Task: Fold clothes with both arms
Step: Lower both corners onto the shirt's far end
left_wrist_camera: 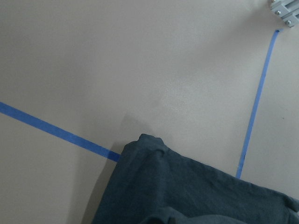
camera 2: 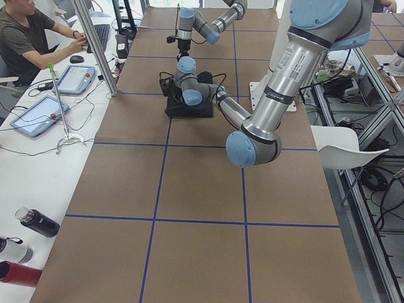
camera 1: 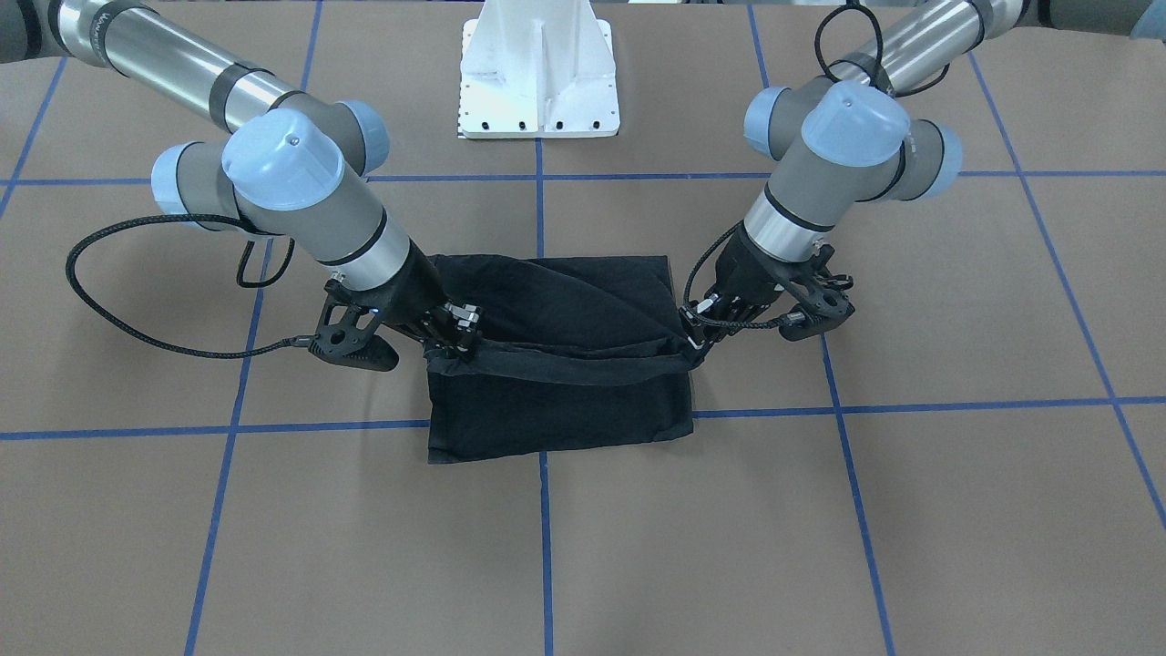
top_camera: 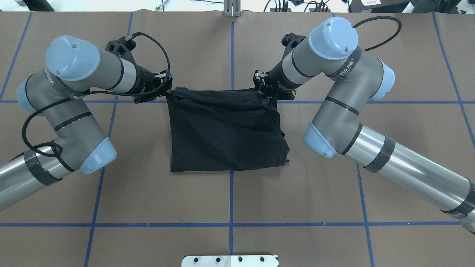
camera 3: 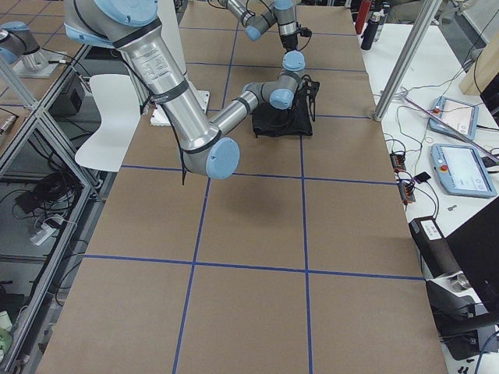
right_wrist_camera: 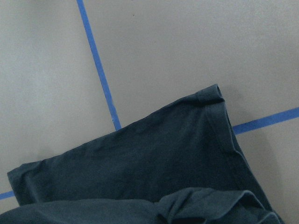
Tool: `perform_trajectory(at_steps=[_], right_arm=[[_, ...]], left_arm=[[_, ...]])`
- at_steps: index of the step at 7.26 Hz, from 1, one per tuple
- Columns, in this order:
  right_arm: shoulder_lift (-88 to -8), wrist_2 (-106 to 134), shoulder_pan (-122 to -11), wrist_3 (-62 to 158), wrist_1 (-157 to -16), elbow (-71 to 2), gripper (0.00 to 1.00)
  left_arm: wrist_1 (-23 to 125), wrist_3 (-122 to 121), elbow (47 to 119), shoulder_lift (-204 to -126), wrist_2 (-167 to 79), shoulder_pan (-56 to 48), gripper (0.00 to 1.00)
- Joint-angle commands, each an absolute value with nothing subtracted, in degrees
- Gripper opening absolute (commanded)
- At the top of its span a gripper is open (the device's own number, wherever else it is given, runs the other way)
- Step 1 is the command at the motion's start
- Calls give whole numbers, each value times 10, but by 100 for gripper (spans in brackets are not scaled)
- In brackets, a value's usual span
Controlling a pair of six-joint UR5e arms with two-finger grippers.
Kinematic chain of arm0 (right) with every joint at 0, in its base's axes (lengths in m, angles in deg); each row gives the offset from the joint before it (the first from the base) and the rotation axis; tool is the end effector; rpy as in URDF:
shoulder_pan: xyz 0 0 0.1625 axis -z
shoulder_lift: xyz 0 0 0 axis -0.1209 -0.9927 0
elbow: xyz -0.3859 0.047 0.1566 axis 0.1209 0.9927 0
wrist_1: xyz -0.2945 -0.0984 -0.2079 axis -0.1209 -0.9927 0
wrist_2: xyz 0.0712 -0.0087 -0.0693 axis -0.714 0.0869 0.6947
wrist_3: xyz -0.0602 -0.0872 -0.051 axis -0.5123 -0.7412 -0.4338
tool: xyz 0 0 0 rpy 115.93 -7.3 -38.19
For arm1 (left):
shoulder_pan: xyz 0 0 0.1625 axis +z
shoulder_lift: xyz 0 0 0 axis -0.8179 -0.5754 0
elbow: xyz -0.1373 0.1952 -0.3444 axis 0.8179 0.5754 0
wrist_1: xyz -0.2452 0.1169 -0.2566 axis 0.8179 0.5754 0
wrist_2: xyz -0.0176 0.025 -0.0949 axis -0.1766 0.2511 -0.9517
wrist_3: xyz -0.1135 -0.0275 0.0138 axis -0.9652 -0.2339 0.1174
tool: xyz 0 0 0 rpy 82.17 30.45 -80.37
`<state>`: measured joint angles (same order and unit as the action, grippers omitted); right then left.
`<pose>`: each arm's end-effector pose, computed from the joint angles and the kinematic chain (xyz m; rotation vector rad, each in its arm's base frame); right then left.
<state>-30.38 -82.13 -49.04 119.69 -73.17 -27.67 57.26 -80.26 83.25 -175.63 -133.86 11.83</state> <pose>-0.4573 -0.5155 0.2645 -0.0458 -1.1270 0.3611 0.4143 -0.5106 0.2997 0.0519 1.1647 -0.5248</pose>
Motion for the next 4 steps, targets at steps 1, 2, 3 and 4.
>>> perform_trajectory(at_steps=[1,2,3,4], right_arm=[[-304,-817,-490,1197,-732,-265,0],[-303,-803,-490,1196,-731,-262,0],[-301,-796,-490,1195,-729,-261,0],[-298,-789,-490,1198,-719,-260,98]], left_arm=[[601,-805,787,-1776,-1338,118,0],[616,-805,763,-1785,-1337,118,0],[631,-804,748,-1787,-1337,118,0],[634,-804,747,-1787,-1335,118,73]])
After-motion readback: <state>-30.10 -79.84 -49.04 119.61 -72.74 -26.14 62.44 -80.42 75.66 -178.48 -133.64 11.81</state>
